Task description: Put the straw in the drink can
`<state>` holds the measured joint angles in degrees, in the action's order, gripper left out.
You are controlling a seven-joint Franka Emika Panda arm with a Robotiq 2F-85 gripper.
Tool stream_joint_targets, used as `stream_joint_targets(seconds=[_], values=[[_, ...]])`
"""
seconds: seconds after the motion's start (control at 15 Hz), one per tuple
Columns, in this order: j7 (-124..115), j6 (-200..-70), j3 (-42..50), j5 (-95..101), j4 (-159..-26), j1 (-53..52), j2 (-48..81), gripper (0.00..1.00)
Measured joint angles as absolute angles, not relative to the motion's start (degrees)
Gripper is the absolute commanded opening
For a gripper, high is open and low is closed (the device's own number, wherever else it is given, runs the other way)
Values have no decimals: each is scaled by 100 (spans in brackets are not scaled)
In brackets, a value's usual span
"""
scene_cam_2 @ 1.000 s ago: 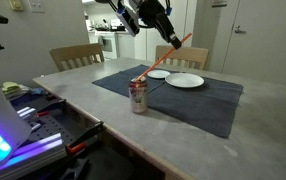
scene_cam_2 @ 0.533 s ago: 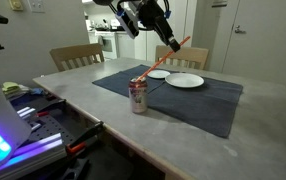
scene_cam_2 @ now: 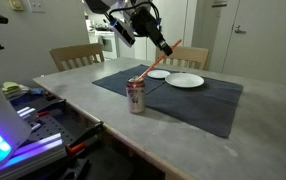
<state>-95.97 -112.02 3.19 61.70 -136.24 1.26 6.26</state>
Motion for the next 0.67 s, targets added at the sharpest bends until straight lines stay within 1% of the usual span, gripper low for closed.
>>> stream_joint_targets(seconds=[0.27, 0.67], values=[[-10057, -10826, 308, 6171, -13344, 29, 1019, 2], [-10110, -10459, 308, 6165, -12892, 15, 1405, 2]])
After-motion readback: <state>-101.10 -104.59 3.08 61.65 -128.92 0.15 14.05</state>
